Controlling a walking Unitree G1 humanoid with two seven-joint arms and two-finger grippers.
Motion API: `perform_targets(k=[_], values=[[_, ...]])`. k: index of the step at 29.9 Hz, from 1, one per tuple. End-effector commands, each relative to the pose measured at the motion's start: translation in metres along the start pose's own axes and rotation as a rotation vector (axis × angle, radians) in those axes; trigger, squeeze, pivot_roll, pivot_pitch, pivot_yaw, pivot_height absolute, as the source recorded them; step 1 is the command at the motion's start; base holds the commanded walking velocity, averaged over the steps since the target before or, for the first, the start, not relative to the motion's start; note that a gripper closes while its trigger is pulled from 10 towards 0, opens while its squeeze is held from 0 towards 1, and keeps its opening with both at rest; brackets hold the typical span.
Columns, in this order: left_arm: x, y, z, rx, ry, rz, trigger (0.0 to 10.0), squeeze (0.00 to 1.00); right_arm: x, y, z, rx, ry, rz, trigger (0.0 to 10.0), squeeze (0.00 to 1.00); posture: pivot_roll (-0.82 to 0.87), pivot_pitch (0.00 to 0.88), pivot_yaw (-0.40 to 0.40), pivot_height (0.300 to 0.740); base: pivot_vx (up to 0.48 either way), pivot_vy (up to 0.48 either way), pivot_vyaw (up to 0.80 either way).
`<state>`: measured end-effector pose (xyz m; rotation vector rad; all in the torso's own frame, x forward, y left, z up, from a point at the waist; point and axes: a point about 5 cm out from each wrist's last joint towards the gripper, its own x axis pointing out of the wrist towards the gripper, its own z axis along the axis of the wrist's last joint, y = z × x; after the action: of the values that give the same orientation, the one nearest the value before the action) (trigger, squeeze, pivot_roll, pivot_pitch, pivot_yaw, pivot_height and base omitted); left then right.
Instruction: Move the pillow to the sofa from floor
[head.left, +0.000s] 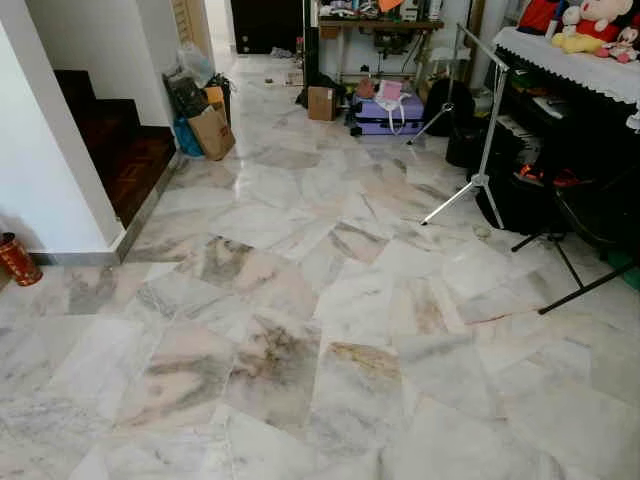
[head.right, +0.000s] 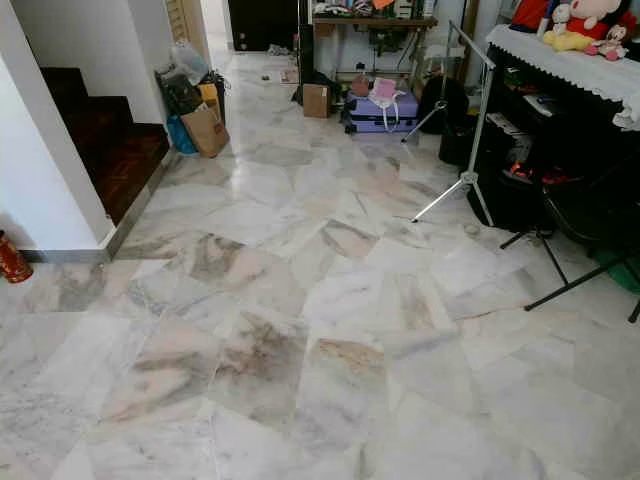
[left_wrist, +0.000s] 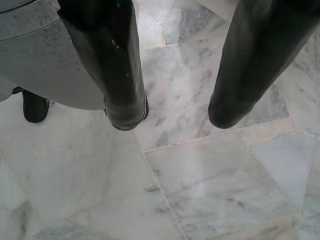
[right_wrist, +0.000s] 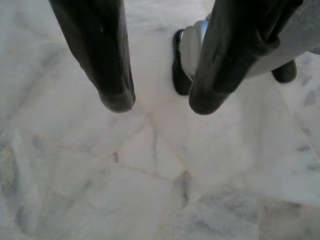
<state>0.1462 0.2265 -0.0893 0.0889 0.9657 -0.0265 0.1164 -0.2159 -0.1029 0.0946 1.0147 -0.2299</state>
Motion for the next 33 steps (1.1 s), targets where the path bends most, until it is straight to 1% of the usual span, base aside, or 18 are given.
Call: perform_targets(k=[1,2,3,8,12,16,18,22,25,28,29,31,33], values=[[0.011,0.006,0.045,0.071,-0.010,-0.010,10.0,0.00,0.008,0.024,0.029,0.131,-0.042,0.055,10.0,0.00,-0.11,0.025,0.095,0.740,0.000,0.000,0.00],[0.008,0.012,0.040,0.066,-0.015,0.007,10.0,0.00,0.008,0.024,0.027,0.128,-0.042,0.069,10.0,0.00,-0.11,0.000,0.104,0.740,0.000,0.000,0.00],[0.008,0.014,0.039,0.067,-0.017,0.013,10.0,0.00,0.008,0.024,0.027,0.127,-0.044,0.074,10.0,0.00,-0.11,0.000,0.104,0.740,0.000,0.000,0.00],[0.008,0.014,0.041,0.063,-0.029,0.020,10.0,0.00,0.008,0.025,0.029,0.124,-0.047,0.083,10.0,0.00,-0.11,0.000,0.102,0.740,0.000,0.000,0.00],[0.009,0.014,0.043,0.067,-0.019,0.023,10.0,0.00,0.008,0.026,0.030,0.128,-0.046,0.092,10.0,0.00,-0.10,0.000,0.095,0.740,0.000,0.000,0.00],[0.008,0.018,0.041,0.041,-0.016,0.052,10.0,0.00,0.008,0.027,0.030,0.100,-0.043,0.097,10.0,0.00,-0.10,0.000,0.079,0.740,0.000,0.000,0.00],[0.006,0.022,0.036,-0.014,-0.012,0.081,10.0,0.00,0.008,0.025,0.031,0.062,-0.043,0.108,10.0,0.00,-0.10,0.000,0.053,0.740,0.000,0.000,0.00],[0.005,0.020,0.028,-0.032,0.003,0.088,10.0,0.00,0.009,0.021,0.034,0.027,-0.047,0.110,10.0,0.00,-0.10,0.000,0.035,0.740,0.000,0.000,0.00],[0.004,0.013,0.014,-0.053,0.033,0.091,10.0,0.00,0.009,0.012,0.041,-0.003,-0.059,0.100,10.0,0.00,-0.07,0.000,0.006,0.740,0.000,0.000,0.00],[0.003,0.012,0.010,-0.068,0.037,0.095,10.0,0.00,0.009,0.010,0.042,-0.012,-0.065,0.099,10.0,0.00,-0.07,0.000,0.003,0.740,0.000,0.000,0.00],[0.001,0.013,0.003,-0.074,0.043,0.107,10.0,0.00,0.010,0.010,0.046,-0.016,-0.077,0.105,10.0,0.00,-0.06,0.000,-0.003,0.740,0.000,0.000,0.00],[-0.002,0.016,-0.005,-0.077,0.056,0.133,10.0,0.00,0.010,0.013,0.050,-0.019,-0.091,0.117,10.0,0.00,-0.06,0.000,-0.001,0.740,0.000,0.000,0.00],[-0.003,0.018,-0.008,-0.083,0.063,0.144,10.0,0.00,0.010,0.015,0.051,-0.023,-0.094,0.124,10.0,0.00,-0.06,0.000,0.006,0.740,0.000,0.000,0.00]])
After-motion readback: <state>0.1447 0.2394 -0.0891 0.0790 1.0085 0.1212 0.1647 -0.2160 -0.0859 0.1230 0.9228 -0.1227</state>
